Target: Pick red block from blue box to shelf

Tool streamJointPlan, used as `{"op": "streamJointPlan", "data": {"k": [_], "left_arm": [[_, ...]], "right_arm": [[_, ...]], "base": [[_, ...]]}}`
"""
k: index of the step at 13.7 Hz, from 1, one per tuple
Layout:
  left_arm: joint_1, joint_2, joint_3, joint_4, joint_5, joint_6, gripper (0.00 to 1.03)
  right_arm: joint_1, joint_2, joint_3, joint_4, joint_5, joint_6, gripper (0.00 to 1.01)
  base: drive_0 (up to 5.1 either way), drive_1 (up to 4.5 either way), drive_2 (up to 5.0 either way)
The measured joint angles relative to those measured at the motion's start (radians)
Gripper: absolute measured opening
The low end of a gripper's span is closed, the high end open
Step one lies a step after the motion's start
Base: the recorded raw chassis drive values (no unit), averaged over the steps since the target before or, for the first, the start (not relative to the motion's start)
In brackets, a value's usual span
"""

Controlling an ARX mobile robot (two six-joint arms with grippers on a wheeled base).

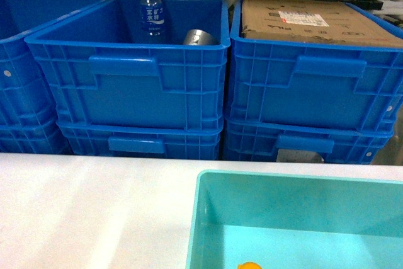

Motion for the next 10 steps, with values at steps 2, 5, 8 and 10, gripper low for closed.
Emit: {"op": "streamJointPlan", "data": {"k": [2, 5, 8, 10], "left_arm": [[0.000, 0.000, 0.000, 0.000, 0.000, 0.000, 0.98], [0.000, 0.000, 0.000, 0.000, 0.000, 0.000, 0.98], [0.000, 0.000, 0.000, 0.000, 0.000, 0.000, 0.98], [0.000, 0.000, 0.000, 0.000, 0.000, 0.000, 0.98]], "right_arm": [[0.000, 0.000, 0.000, 0.000, 0.000, 0.000, 0.98], [0.000, 0.000, 0.000, 0.000, 0.000, 0.000, 0.98], [0.000, 0.000, 0.000, 0.000, 0.000, 0.000, 0.98], [0.000, 0.000, 0.000, 0.000, 0.000, 0.000, 0.98]], "base": [[0.0, 0.00, 0.0], [0.0, 0.00, 0.0], [0.0, 0.00, 0.0], [0.0, 0.00, 0.0]]}}
